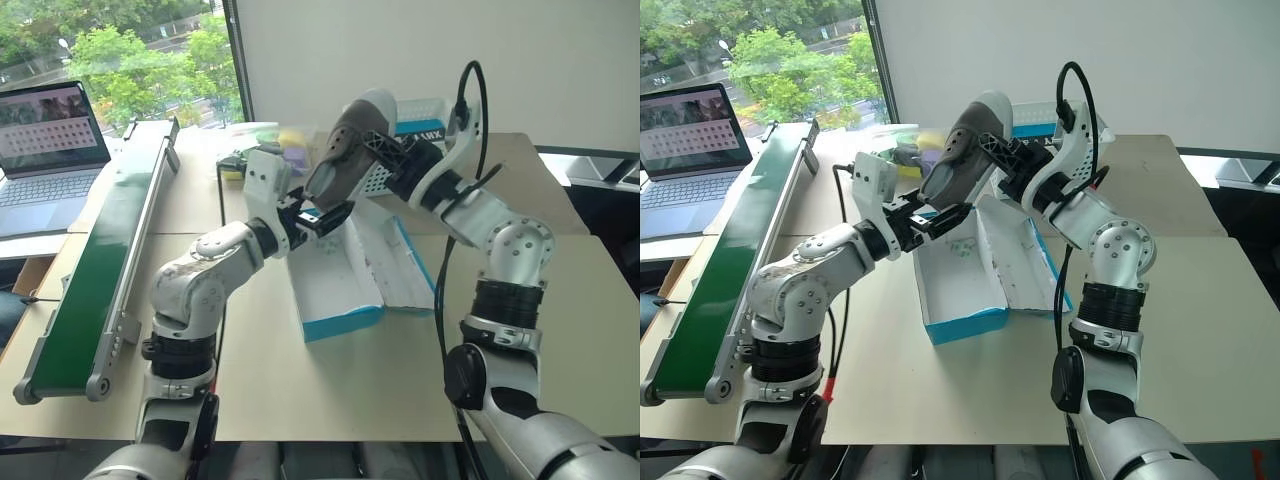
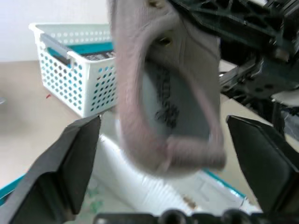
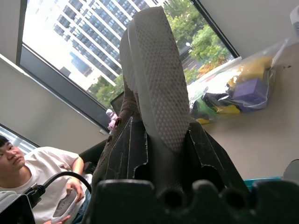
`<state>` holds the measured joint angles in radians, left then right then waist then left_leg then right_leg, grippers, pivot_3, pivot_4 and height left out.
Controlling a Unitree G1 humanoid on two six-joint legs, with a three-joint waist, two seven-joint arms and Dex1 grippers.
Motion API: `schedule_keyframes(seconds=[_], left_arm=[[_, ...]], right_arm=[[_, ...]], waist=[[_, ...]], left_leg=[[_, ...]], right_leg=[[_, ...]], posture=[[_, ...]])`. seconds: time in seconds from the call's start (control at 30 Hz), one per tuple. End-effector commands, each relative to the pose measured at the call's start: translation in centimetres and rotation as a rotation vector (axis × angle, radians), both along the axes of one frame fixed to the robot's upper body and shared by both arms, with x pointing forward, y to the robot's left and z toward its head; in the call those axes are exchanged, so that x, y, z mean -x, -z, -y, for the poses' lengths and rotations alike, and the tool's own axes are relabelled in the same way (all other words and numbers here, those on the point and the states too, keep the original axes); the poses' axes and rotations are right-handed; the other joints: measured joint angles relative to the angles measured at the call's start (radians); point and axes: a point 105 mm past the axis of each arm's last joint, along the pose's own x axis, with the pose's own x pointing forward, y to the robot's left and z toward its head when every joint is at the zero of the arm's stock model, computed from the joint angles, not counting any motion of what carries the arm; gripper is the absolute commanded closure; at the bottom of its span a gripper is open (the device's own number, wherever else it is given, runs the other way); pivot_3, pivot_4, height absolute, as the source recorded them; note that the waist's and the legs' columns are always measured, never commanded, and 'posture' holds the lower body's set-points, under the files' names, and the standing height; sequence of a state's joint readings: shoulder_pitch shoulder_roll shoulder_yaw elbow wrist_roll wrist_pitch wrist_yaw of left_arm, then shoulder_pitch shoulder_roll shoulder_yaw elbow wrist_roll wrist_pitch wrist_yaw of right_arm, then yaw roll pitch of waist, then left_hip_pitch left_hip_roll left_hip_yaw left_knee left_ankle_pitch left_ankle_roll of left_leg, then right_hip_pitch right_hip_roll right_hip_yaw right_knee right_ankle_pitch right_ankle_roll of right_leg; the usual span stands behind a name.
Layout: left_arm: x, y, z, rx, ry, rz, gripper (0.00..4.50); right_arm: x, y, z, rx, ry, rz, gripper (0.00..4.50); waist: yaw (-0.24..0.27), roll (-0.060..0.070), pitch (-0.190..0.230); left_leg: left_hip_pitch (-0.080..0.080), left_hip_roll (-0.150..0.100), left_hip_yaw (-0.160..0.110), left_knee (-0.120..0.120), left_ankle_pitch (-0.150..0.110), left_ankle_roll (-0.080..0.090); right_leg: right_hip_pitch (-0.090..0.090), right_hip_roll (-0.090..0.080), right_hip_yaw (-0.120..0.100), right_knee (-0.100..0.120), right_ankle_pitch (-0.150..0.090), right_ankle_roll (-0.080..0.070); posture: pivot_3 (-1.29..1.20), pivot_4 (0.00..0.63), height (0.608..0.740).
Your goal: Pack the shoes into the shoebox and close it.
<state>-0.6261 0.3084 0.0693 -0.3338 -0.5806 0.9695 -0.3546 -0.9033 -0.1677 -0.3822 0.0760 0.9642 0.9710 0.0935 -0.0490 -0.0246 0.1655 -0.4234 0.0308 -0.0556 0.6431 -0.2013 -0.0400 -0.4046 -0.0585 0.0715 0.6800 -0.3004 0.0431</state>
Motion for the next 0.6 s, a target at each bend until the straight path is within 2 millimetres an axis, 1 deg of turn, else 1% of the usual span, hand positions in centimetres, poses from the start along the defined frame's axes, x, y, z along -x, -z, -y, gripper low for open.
schedule_keyframes(seconds=[0.03,0.07,0.1,0.13,0.17,0.2,0.3,0.4,0.47,0.53,0.6], left_arm=[[0.2,-1.5,-3.7,-0.051,-0.069,0.037,0.00],[0.2,-1.5,-4.7,-0.084,-0.085,0.040,0.00],[0.5,-1.3,-5.7,-0.148,-0.091,0.045,0.00],[0.8,-1.1,-6.3,-0.189,-0.090,0.047,0.00],[1.0,-0.9,-7.0,-0.222,-0.096,0.044,0.00],[1.2,-0.7,-7.5,-0.239,-0.103,0.039,0.00],[1.2,-0.4,-8.2,-0.263,-0.142,0.049,0.00],[0.5,-0.5,-9.1,-0.234,-0.245,0.050,0.00],[0.3,-0.7,-9.1,-0.205,-0.278,0.053,0.00],[0.3,-1.0,-8.9,-0.190,-0.287,0.065,0.00],[0.5,-1.1,-8.7,-0.177,-0.297,0.072,0.00]], right_arm=[[0.5,-2.2,-0.3,0.028,-0.021,0.079,4.11],[0.3,-2.1,-0.3,0.060,-0.013,0.070,4.11],[0.5,-1.4,-1.1,0.162,-0.034,0.052,4.11],[0.6,-0.8,-1.5,0.232,-0.049,0.036,4.11],[1.1,0.2,-2.6,0.331,-0.097,0.019,4.11],[1.6,0.9,-3.4,0.390,-0.142,0.004,4.11],[2.5,2.0,-4.7,0.512,-0.217,-0.010,4.11],[3.0,3.3,-5.3,0.670,-0.263,-0.018,4.11],[3.0,4.5,-5.3,0.776,-0.273,-0.019,4.11],[2.7,5.7,-5.2,0.819,-0.279,-0.034,4.11],[2.3,7.5,-4.6,0.826,-0.280,-0.081,4.11]], waist=[[0.000,0.000,0.000],[-0.001,0.000,0.000],[0.000,0.001,0.000],[-0.003,0.001,0.001],[-0.003,0.001,0.001],[-0.002,0.001,0.001],[-0.001,0.001,0.001],[0.003,0.001,0.001],[0.010,0.001,0.001],[0.011,0.001,0.001],[0.009,0.001,0.001]], left_leg=[[0.000,0.000,0.000,0.000,0.000,0.000],[0.000,0.000,0.000,0.000,0.000,0.000],[0.000,0.000,0.000,0.000,0.000,0.000],[0.000,0.000,0.000,0.000,0.000,0.000],[0.000,0.000,0.000,-0.001,0.000,0.000],[0.000,0.000,0.000,-0.002,0.000,0.000],[0.000,0.001,0.000,-0.002,0.000,0.000],[0.000,0.001,0.000,-0.002,0.000,0.000],[-0.001,0.000,-0.001,-0.002,0.000,0.000],[-0.001,0.000,-0.001,-0.001,0.000,0.000],[-0.001,0.000,-0.001,-0.001,0.000,0.000]], right_leg=[[0.000,0.000,0.000,0.000,0.000,0.000],[0.000,0.000,0.000,0.000,0.000,0.000],[0.000,0.000,0.000,0.000,0.000,0.000],[0.000,0.000,0.000,0.000,0.000,0.000],[-0.001,0.000,0.000,-0.001,0.000,0.000],[0.000,0.000,0.000,-0.001,0.000,0.000],[0.000,0.000,0.000,-0.002,0.000,0.000],[-0.001,0.000,0.000,-0.002,0.000,0.000],[0.000,0.000,-0.001,-0.002,0.000,0.000],[0.000,0.000,-0.002,-0.003,0.000,0.000],[0.000,0.000,-0.001,-0.003,0.000,0.000]], posture=[[0.00,0.150,0.740],[0.00,0.150,0.740],[0.00,0.150,0.740],[0.00,0.150,0.740],[0.00,0.150,0.740],[0.00,0.150,0.740],[0.00,0.150,0.740],[0.00,0.150,0.740],[0.00,0.150,0.740],[0.00,0.150,0.740],[0.00,0.150,0.740]])
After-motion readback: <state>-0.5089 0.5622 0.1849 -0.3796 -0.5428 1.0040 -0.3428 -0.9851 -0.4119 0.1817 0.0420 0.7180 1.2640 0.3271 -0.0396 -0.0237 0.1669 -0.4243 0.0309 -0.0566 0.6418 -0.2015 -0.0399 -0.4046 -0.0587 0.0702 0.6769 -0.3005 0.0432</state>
